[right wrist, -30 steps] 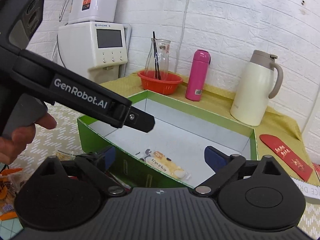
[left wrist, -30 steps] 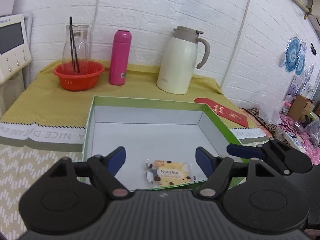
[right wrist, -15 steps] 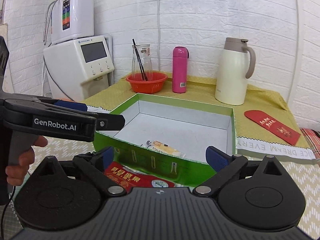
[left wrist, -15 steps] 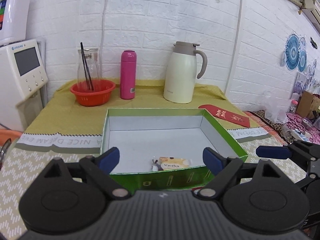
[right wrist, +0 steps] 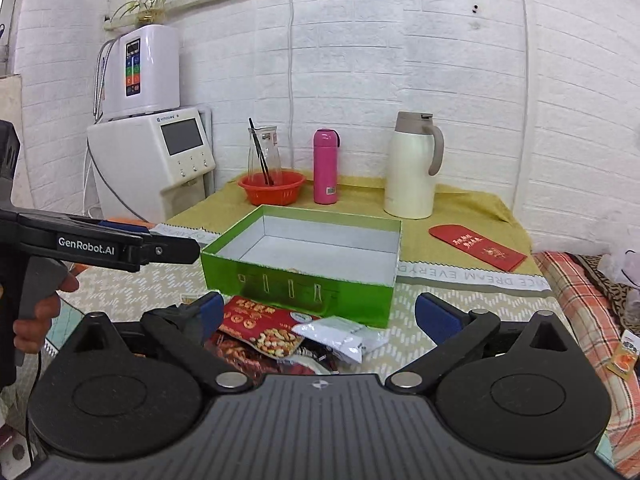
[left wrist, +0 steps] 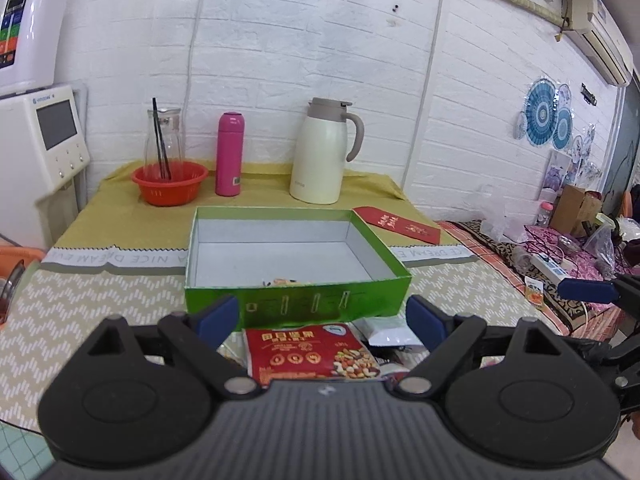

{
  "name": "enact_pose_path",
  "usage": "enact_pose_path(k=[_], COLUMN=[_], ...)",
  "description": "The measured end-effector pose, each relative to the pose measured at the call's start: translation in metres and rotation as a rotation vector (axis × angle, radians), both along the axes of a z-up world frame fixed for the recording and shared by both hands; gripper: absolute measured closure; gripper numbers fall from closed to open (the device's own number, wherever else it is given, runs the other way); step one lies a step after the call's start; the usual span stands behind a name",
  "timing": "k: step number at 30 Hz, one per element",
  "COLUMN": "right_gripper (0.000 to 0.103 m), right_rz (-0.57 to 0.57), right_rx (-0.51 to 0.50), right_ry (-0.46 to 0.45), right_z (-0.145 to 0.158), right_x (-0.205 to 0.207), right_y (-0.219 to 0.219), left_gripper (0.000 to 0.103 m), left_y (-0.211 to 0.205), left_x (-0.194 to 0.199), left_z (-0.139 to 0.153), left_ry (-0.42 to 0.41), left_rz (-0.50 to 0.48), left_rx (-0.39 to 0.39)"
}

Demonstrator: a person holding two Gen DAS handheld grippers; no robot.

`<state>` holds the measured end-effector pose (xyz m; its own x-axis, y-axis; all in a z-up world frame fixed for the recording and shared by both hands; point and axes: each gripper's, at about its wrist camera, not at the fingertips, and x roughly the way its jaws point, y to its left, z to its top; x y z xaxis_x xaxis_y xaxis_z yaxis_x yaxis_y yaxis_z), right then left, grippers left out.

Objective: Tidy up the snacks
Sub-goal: 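Move the left tool back to the snack pile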

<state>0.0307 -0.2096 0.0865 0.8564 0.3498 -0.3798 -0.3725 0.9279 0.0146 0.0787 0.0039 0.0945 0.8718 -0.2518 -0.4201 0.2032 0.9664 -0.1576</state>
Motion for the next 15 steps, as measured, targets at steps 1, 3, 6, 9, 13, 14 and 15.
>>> enact_pose_path(k=[1,3,6,9,13,14,15], right_gripper=[0.000,0.000,0.000,0.000,0.000,0.000,0.000], right_rz=[-0.001,-0.004,-0.007,-0.011,-0.028,-0.031,-0.028], right_rx=[-0.009,-0.027,-0.062,-0.123,-0.150,-0.133,-0.109], right_ry=[-0.001,-0.007,-0.034,0.014,0.019,0.024,0.031], right_z=[-0.005,-0.017,-0.042,-0.062,-0.072,-0.072,-0.073], right_x=[-0.008,-0.020,-0.030,-0.021,0.001,0.008,0.015], right_y=[-0.005,-0.010,-0.016,-0.015,-0.009,-0.008,-0.009], left_gripper=[0.015,0.015,0.015,0.015,0.015,0.015,0.015], left_y=[-0.001,-0.005,-0.007,-0.004,0.001,0.001,0.001], left_x=[-0.006,-0.017,-0.031,-0.045,-0.060,-0.063,-0.065], left_z=[-0.005,-0.017,-0.039,-0.060,-0.076,-0.077,-0.078], left_ry=[0.002,0.018,0.060,0.108,0.165,0.170,0.172], left_rz=[-0.015,-0.037,-0.059,-0.070,-0.078,-0.081,-0.083], left_rx=[-0.002,-0.002,0.000,-0.028,-0.089,-0.094,-0.095])
